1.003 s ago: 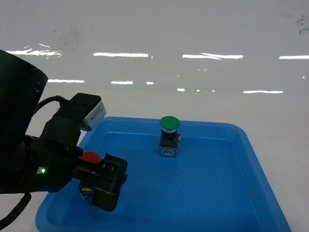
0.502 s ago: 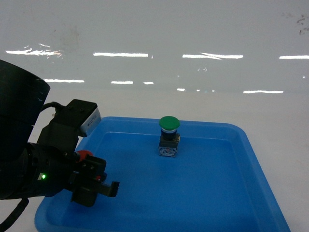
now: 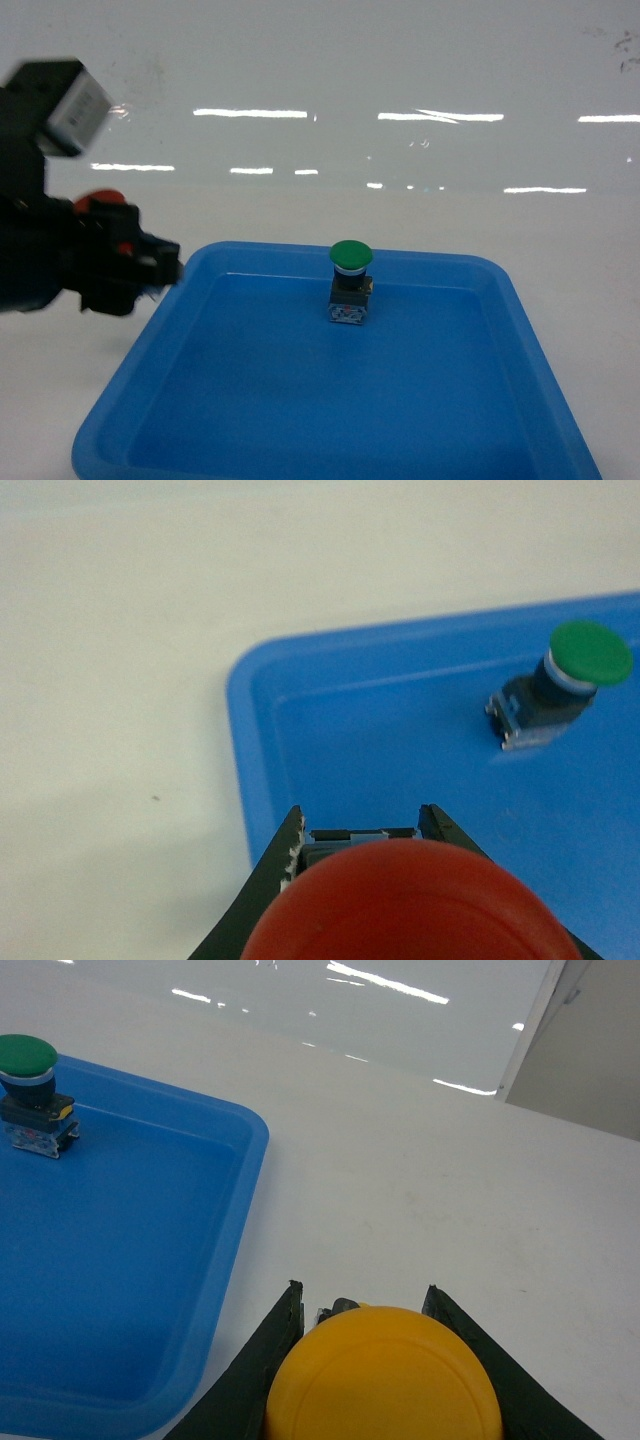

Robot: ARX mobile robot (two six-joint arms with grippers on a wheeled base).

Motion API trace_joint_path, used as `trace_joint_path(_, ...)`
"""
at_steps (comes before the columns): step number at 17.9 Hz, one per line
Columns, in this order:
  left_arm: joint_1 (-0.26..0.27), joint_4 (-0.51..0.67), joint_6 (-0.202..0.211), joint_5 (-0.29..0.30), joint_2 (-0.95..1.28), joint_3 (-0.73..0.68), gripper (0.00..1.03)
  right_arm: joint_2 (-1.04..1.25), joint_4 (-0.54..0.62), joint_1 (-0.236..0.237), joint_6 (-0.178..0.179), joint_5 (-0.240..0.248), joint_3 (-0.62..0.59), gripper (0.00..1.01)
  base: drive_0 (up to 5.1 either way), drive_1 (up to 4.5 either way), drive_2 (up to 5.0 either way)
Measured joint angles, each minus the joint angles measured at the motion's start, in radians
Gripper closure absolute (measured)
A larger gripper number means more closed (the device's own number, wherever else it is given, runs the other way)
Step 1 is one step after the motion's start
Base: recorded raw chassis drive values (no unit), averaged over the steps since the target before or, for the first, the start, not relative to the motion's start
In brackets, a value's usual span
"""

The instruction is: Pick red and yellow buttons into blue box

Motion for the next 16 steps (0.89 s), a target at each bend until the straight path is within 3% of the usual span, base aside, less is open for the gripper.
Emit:
trace_joint_path(3, 0.031, 0.024, -0.013, 0.009, -0.048, -0.015, 0.76, 0.000, 0.000, 0.000, 0.000, 0.000, 0.000, 0.69, 0.0, 0.00, 0.0)
trace_joint_path(7, 0.155, 0.124, -0.016, -0.068, -0.262, -0.125, 0.76, 0.000, 0.000, 0.000, 0.000, 0.000, 0.000, 0.69, 0.0, 0.00, 0.0)
trace_joint_path(8, 0.169, 0.149, -0.009, -0.098, -0.316, -0.158, 0.76, 0.000, 0.000, 0.000, 0.000, 0.000, 0.000, 0.69, 0.0, 0.00, 0.0)
trace_joint_path(9, 0.180, 0.130, -0.008, -0.092, -0.375, -0.181, 0.76, 0.000, 0.000, 0.000, 0.000, 0.000, 0.000, 0.69, 0.0, 0.00, 0.0)
trace_joint_path(16, 0.143, 0.049, -0.007, -0.149, -0.617, -0.290, 0.76, 0.000, 0.000, 0.000, 0.000, 0.000, 0.000, 0.69, 0.0, 0.00, 0.0)
